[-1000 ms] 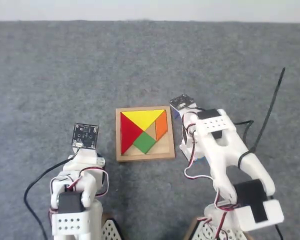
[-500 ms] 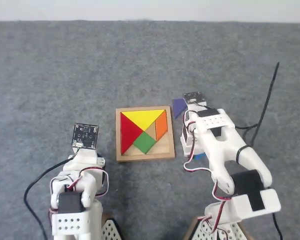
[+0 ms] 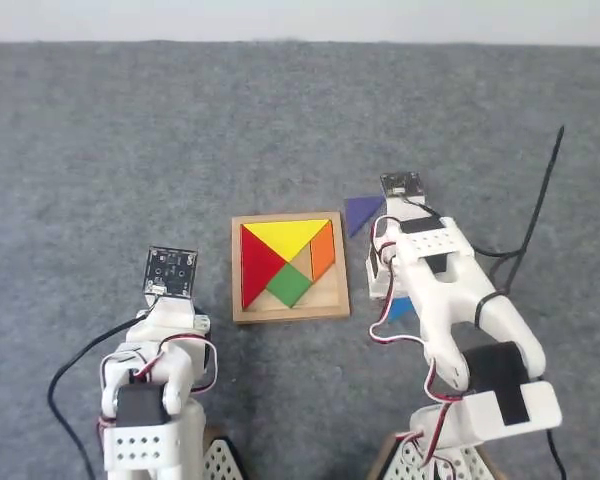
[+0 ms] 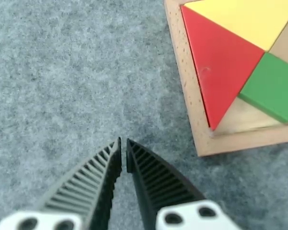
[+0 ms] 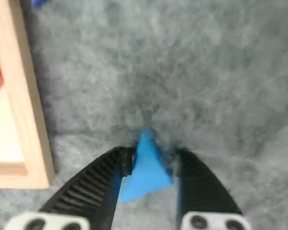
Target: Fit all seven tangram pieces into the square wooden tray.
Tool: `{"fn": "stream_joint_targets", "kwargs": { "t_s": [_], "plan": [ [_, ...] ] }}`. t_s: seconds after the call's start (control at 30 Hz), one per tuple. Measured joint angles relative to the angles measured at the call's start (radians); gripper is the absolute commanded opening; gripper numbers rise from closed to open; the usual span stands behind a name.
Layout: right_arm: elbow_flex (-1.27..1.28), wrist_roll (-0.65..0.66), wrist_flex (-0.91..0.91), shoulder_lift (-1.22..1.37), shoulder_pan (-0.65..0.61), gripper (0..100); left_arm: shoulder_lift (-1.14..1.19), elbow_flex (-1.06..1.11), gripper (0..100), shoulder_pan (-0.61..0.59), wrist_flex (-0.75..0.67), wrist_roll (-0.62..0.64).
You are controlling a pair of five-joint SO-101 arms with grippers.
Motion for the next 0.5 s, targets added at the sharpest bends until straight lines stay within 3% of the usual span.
{"fn": "stream_joint_targets", "kwargs": {
  "t_s": [0.37,0.5],
  "plan": [
    [0.008,0.075,-0.02,-0.006,0.0,8.8,0.0,0.0,2,0.0,0.0,0.0],
    [0.014,0.081,0.008,-0.052,-0.002,21.5,0.0,0.0,2,0.0,0.0,0.0]
  ]
}}
